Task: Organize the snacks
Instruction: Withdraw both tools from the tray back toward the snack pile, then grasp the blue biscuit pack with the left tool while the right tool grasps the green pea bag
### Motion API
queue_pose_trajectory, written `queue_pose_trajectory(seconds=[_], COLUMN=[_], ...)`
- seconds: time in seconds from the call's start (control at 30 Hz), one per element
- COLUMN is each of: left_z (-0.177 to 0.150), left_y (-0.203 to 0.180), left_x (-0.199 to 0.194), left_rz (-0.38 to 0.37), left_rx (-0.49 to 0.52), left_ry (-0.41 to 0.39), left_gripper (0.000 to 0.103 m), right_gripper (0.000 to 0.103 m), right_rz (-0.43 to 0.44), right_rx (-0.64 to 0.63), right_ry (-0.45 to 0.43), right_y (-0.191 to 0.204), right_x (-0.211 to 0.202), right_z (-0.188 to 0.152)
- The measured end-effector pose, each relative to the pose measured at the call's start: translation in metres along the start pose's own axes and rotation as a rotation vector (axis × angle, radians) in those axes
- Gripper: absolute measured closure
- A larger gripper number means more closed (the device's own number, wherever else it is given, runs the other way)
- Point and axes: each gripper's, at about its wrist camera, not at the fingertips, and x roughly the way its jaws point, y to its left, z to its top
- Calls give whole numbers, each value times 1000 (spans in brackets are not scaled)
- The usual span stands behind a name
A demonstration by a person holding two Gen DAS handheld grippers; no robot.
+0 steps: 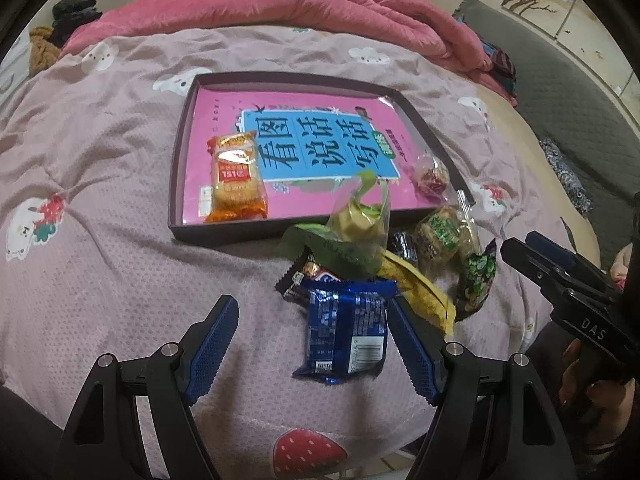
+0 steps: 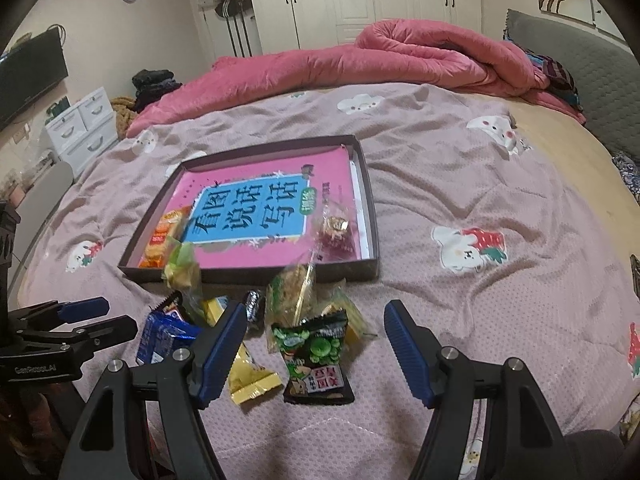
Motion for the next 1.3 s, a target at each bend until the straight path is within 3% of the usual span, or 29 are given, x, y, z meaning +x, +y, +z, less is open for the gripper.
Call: queue_pose_trajectory(seconds=[0.63, 0.83, 1.1, 1.3], left_z=[-10, -12, -14, -16], left_y=[-11, -13, -20, -20], left_x=[22, 28, 39, 47], left_rz=[-19, -14, 1, -10], left_rx=[38, 45, 68, 50], left_ry=[86, 101, 125, 140], left_gripper=[25, 25, 25, 25], right_gripper=[32, 33, 59, 65], right_rz=[-11, 27, 90, 114], right_rx=[50, 91, 114, 129], right_ry=[194, 242, 265, 255], right_y=[-10, -15, -17, -19], right_x=[37, 49, 57, 55], right_z=[-16, -18, -21, -20])
